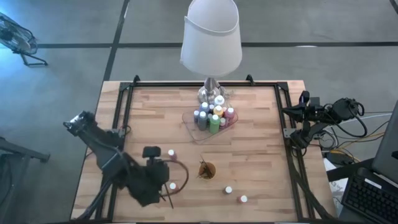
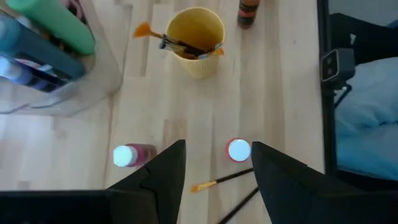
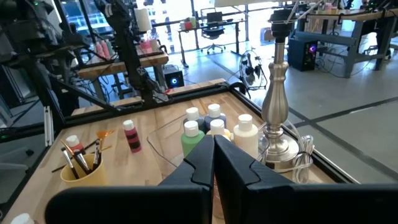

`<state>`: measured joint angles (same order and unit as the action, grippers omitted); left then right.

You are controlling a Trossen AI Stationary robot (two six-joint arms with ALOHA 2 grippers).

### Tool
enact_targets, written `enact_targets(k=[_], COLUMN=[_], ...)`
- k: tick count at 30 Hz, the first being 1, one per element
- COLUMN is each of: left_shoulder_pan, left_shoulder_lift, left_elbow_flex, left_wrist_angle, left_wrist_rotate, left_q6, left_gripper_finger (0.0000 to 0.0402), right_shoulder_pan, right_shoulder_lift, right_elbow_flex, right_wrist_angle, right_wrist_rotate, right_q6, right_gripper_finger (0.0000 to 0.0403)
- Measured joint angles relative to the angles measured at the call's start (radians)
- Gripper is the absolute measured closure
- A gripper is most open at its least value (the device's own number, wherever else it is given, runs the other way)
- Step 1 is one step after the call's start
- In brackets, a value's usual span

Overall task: Pick & Place Paint Supplies
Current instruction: Put the pink bottle into the transparent bin

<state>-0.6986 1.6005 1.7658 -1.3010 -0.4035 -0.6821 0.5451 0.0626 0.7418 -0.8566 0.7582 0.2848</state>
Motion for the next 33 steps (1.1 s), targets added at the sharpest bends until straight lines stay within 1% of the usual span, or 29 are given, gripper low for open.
enact_targets(k=[2, 6, 12, 14, 17, 20, 22, 27, 33], left_shoulder_pan=[-0.04, -0.083, -0.069, -0.054, -0.024, 0.025, 0.061, 0.144, 0.212], left_shoulder_lift=[0.001, 0.001, 0.002, 0.002, 0.002, 0.0, 0.0, 0.0, -0.008], left_elbow_flex=[-0.012, -0.063, -0.187, -0.228, -0.283, -0.323, -0.346, -0.379, -0.382], left_wrist_angle=[0.0, 0.03, 0.12, 0.145, 0.139, 0.135, 0.132, 0.132, 0.124], left_wrist_rotate=[-0.061, -0.243, -0.473, -0.491, -0.443, -0.321, -0.261, -0.151, -0.072], left_q6=[-0.009, 0.005, 0.068, 0.057, 0.0, -0.033, -0.037, -0.005, 0.067], left_gripper_finger=[0.0213, 0.0213, 0.0213, 0.0213, 0.0213, 0.0213, 0.0213, 0.0213, 0.0213], right_shoulder_pan=[0.0, 0.0, 0.0, 0.0, 0.0, 0.0, 0.0, 0.0, 0.0], right_shoulder_lift=[0.0, 0.0, 0.0, 0.0, 0.0, 0.0, 0.0, 0.0, 0.0], right_elbow_flex=[0.0, 0.0, 0.0, 0.0, 0.0, 0.0, 0.0, 0.0, 0.0], right_wrist_angle=[0.0, 0.0, 0.0, 0.0, 0.0, 0.0, 0.0, 0.0, 0.0], right_wrist_rotate=[0.0, 0.0, 0.0, 0.0, 0.0, 0.0, 0.0, 0.0, 0.0], right_q6=[0.0, 0.0, 0.0, 0.0, 0.0, 0.0, 0.0, 0.0, 0.0], right_gripper_finger=[0.0394, 0.0394, 0.0394, 0.0394, 0.0394, 0.0394, 0.0394, 0.0394, 0.0394])
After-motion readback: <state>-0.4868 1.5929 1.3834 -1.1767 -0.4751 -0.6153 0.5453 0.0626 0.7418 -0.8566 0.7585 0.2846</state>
